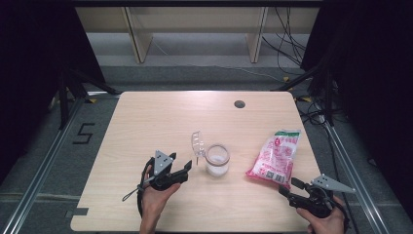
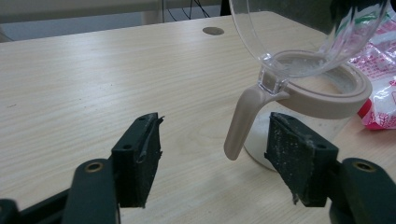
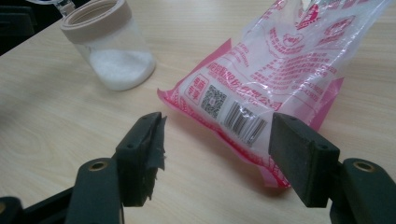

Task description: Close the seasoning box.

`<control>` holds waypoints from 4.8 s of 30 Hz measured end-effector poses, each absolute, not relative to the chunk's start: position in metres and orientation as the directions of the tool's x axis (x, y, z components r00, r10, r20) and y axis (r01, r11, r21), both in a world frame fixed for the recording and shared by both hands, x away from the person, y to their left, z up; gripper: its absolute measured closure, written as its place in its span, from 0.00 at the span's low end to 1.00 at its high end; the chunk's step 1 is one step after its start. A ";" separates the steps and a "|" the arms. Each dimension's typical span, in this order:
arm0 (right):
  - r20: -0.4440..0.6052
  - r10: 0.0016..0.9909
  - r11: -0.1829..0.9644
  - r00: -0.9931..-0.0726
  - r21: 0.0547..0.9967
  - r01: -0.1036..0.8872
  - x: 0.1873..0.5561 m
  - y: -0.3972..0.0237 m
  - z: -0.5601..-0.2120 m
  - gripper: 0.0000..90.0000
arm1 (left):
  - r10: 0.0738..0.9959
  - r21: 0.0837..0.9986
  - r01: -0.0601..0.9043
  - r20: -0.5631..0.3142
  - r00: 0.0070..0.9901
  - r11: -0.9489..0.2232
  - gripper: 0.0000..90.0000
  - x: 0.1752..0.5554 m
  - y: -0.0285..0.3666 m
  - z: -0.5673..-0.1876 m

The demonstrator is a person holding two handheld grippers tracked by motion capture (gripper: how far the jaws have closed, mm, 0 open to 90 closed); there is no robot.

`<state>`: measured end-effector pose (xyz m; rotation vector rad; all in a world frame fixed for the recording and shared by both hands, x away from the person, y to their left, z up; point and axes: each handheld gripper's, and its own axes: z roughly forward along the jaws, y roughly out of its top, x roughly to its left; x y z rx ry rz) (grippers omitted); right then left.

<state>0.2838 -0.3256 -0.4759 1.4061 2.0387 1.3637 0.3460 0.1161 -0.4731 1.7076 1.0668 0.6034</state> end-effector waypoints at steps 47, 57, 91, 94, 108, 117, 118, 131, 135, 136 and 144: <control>0.240 0.820 0.126 -0.520 0.810 0.572 0.279 -0.320 -0.483 0.43 | 0.772 0.948 0.228 0.029 0.635 -0.223 0.99 0.363 0.102 -0.440; 0.253 0.818 0.117 -0.517 0.806 0.580 0.277 -0.318 -0.482 0.43 | 0.770 0.949 0.220 0.035 0.637 -0.225 0.99 0.362 0.100 -0.439; 0.238 0.818 0.128 -0.523 0.812 0.569 0.277 -0.317 -0.482 0.42 | 0.711 0.951 0.225 -0.009 0.703 -0.211 0.86 0.359 0.086 -0.438; 0.257 0.811 0.128 -0.525 0.798 0.589 0.276 -0.316 -0.482 0.42 | 0.696 0.949 0.242 -0.034 0.717 -0.203 0.76 0.359 0.088 -0.440; 0.246 0.812 0.136 -0.529 0.802 0.582 0.277 -0.316 -0.483 0.42 | 0.729 0.933 0.315 -0.094 0.678 -0.172 0.37 0.353 0.096 -0.448; 0.244 0.807 0.134 -0.538 0.812 0.568 0.278 -0.317 -0.483 0.42 | 0.738 0.934 0.321 -0.104 0.667 -0.159 0.33 0.345 0.098 -0.451; 0.244 0.807 0.134 -0.539 0.812 0.568 0.277 -0.317 -0.483 0.42 | 0.737 0.936 0.310 -0.090 0.670 -0.167 0.33 0.344 0.099 -0.452; 0.248 0.804 0.131 -0.540 0.812 0.569 0.277 -0.317 -0.483 0.41 | 0.742 0.930 0.326 -0.097 0.663 -0.170 0.32 0.336 0.097 -0.467; 0.246 0.805 0.133 -0.540 0.812 0.569 0.277 -0.317 -0.484 0.40 | 0.741 0.927 0.330 -0.096 0.664 -0.177 0.32 0.332 0.095 -0.470; 0.247 0.805 0.133 -0.539 0.811 0.570 0.277 -0.317 -0.484 0.40 | 0.744 0.927 0.333 -0.099 0.661 -0.172 0.32 0.331 0.094 -0.470; 0.256 0.802 0.124 -0.540 0.812 0.570 0.277 -0.316 -0.484 0.40 | 0.728 0.925 0.328 -0.090 0.680 -0.192 0.31 0.323 0.089 -0.473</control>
